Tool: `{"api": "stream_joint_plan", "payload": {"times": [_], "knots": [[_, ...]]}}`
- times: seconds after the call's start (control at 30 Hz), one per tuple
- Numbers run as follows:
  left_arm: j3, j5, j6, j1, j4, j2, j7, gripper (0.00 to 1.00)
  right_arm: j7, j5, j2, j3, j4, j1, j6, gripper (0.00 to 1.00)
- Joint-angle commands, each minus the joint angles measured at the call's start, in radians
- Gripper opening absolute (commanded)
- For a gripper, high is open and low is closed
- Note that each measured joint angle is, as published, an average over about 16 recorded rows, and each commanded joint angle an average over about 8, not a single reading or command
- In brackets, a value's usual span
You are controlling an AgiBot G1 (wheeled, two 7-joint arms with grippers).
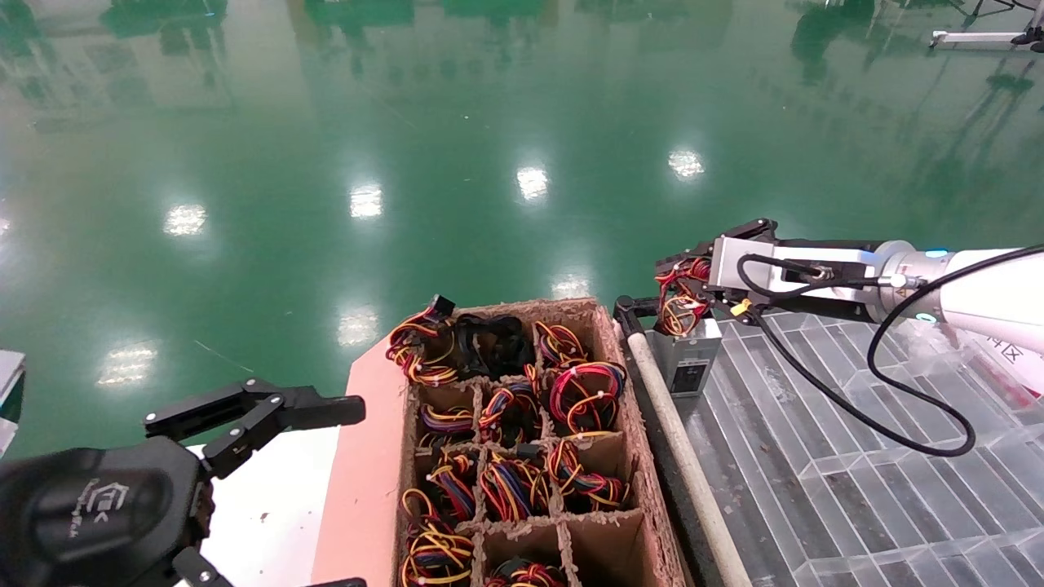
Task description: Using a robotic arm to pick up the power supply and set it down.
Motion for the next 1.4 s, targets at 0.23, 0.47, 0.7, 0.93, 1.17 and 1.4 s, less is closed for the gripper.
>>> {"api": "stream_joint_plan", "payload": {"times": [0.23, 0.47, 0.7, 0.93, 1.17, 1.4], "knots": [[0.0, 0.0, 0.0, 0.0, 0.0, 0.0, 0.0, 1.0, 0.02, -0.018, 0.001, -0.012, -0.01, 0.017, -0.017, 1.0], [0.0, 0.0, 0.0, 0.0, 0.0, 0.0, 0.0, 1.0, 0.072, -0.041, 0.009, -0.028, -0.031, 0.071, -0.065, 1.0], [0.0, 0.0, 0.0, 0.0, 0.0, 0.0, 0.0, 1.0, 0.116, -0.009, 0.04, -0.006, -0.053, 0.114, -0.142, 1.0], [0.0, 0.0, 0.0, 0.0, 0.0, 0.0, 0.0, 1.0, 0.211, 0.058, 0.084, 0.02, 0.036, 0.056, -0.19, 1.0], [0.0, 0.0, 0.0, 0.0, 0.0, 0.0, 0.0, 1.0, 0.331, 0.149, 0.137, 0.049, 0.197, -0.053, -0.231, 1.0], [0.0, 0.0, 0.0, 0.0, 0.0, 0.0, 0.0, 1.0, 0.45, 0.239, 0.19, 0.078, 0.356, -0.16, -0.272, 1.0]]}}
